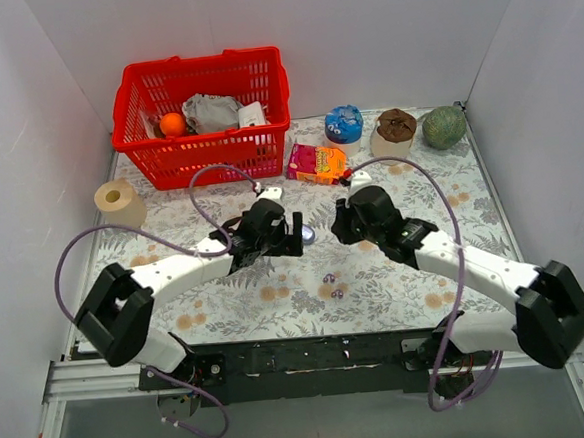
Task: Insert the wireless bluetooth earbuds into the charging case
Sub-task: Pick up the charging case at the center of the board.
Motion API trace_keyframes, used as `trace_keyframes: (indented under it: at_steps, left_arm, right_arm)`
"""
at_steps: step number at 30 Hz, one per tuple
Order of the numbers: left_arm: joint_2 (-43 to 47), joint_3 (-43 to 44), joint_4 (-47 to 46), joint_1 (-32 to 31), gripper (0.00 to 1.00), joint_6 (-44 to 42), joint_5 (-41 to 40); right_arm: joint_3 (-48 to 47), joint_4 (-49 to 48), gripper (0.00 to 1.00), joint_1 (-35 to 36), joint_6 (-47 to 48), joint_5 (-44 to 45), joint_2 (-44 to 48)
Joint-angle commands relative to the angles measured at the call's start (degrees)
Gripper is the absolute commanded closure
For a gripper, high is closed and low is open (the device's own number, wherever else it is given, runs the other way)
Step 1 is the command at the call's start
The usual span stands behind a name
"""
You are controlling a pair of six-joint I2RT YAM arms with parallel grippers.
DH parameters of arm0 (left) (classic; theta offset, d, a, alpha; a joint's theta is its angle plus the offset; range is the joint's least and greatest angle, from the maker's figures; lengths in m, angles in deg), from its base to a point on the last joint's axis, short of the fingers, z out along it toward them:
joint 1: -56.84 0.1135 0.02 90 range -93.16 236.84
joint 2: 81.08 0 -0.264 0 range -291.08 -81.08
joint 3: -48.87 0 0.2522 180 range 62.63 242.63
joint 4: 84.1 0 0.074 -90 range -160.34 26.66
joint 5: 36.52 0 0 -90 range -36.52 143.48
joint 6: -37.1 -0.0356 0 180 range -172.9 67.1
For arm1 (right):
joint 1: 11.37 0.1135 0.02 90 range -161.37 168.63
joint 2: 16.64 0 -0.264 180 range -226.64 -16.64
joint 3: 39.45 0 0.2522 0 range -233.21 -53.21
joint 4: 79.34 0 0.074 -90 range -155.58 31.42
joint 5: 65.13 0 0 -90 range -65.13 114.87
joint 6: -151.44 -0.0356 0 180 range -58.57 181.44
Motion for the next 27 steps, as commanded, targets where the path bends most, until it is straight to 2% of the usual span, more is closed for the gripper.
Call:
trace_keyframes:
  at_steps: [1,5,9,17,27]
  left_arm:
    - [-7.05,6.74,1.16,1.15,0.02,-8.41,1.15]
    - [-12.86,11.75,-0.07,2.82,0.02,-11.13,6.86]
    - [-19.63,18.52,4.13,3.00,0.02,-15.96,9.41]
    - [-26.32,24.32,7.13,3.00,0.02,-22.03,10.83]
    - [-30.10,25.91,7.75,3.00,0.02,-25.11,9.42]
  right_arm:
    - [2.93,6.44,0.78,0.21,0.42,1.77,10.52]
    - [4.25,9.69,0.77,0.21,0.42,0.10,18.00]
    - [4.61,12.68,0.77,0.21,0.95,-1.48,23.10]
    - [5.31,14.35,0.76,0.21,1.92,-3.24,26.36]
    - [5.57,13.65,0.76,0.21,2.09,-5.17,26.72]
